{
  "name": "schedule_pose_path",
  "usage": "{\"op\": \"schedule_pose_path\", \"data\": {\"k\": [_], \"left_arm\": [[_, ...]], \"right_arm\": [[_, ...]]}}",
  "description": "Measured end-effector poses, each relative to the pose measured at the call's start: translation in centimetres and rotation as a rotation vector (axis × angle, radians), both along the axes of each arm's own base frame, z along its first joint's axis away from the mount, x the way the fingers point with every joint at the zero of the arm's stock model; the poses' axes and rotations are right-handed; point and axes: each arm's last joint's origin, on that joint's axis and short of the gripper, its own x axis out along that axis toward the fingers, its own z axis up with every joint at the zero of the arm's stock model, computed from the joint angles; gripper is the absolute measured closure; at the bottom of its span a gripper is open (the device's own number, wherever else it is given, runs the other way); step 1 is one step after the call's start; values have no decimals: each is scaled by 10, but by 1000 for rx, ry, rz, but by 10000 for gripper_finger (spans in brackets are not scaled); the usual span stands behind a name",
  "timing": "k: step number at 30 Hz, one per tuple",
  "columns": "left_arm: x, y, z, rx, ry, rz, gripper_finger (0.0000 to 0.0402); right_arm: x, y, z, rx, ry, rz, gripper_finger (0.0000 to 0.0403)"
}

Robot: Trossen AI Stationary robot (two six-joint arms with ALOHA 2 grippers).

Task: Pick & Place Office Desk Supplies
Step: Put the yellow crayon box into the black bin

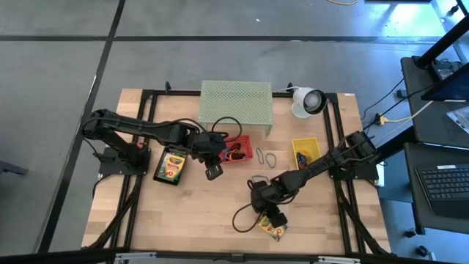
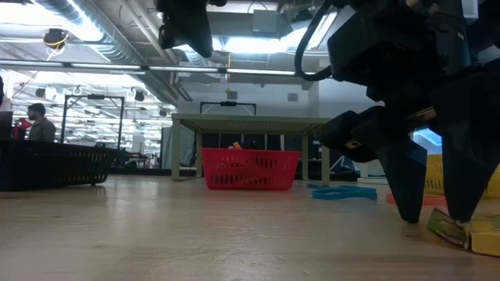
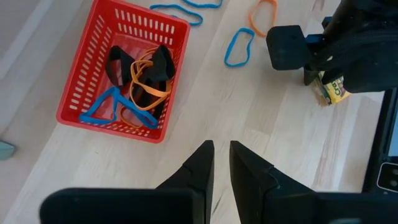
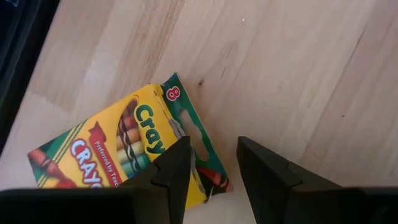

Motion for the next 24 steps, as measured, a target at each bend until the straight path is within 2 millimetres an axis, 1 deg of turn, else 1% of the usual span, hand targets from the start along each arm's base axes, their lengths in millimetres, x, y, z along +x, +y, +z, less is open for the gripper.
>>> {"op": "schedule_pose_path", "data": {"k": [3, 6, 17, 24], "left_arm": [[0, 0, 0, 2, 2, -2, 354], [-1, 0, 0, 3, 7, -2, 354], [-2, 0, -1, 5, 20, -2, 356], [-2, 0, -1, 5, 20, -2, 359]], "right_arm": [[0, 0, 0, -16, -7, -10, 271], [0, -1, -1, -40, -16, -23, 289], [1, -2, -2, -106, -39, -65, 391], [1, -3, -2, -117, -32, -149, 400]]}}
